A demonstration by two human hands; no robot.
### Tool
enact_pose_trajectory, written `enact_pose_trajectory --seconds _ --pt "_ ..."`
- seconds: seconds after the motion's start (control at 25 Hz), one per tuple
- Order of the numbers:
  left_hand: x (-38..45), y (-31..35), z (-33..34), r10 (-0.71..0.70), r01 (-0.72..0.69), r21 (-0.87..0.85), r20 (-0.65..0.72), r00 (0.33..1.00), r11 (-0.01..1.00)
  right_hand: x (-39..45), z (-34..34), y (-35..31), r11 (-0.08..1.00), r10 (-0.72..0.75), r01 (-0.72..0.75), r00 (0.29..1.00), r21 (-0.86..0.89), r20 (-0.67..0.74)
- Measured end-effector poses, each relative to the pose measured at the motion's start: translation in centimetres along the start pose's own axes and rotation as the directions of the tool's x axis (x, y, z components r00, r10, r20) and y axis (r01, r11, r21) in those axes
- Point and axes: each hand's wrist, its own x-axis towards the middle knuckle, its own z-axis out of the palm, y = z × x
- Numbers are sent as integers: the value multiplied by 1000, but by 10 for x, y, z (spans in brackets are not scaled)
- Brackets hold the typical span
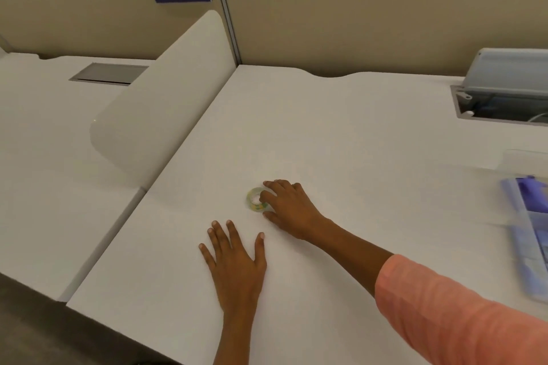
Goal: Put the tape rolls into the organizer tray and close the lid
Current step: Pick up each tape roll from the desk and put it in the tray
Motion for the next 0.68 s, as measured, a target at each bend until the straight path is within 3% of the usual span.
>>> enact_pose_trajectory --seconds 0.16,0.44,0.6,0.68 --pt "-1 2 -7 29 -28 -6 35 999 1000 -45 -10 15 994 83 -78 994 73 -75" --pt "-13 27 -18 131 -126 -93 49 990 988 -131 -46 47 939 259 -239 965 246 -49" --pt "-34 98 -8 239 -220 -145 131 962 965 -182 -88 83 908 361 -306 918 285 -163" --pt "-42 143 -3 333 -285 -250 175 927 925 -210 -111 104 884 417 -341 884 321 -211"
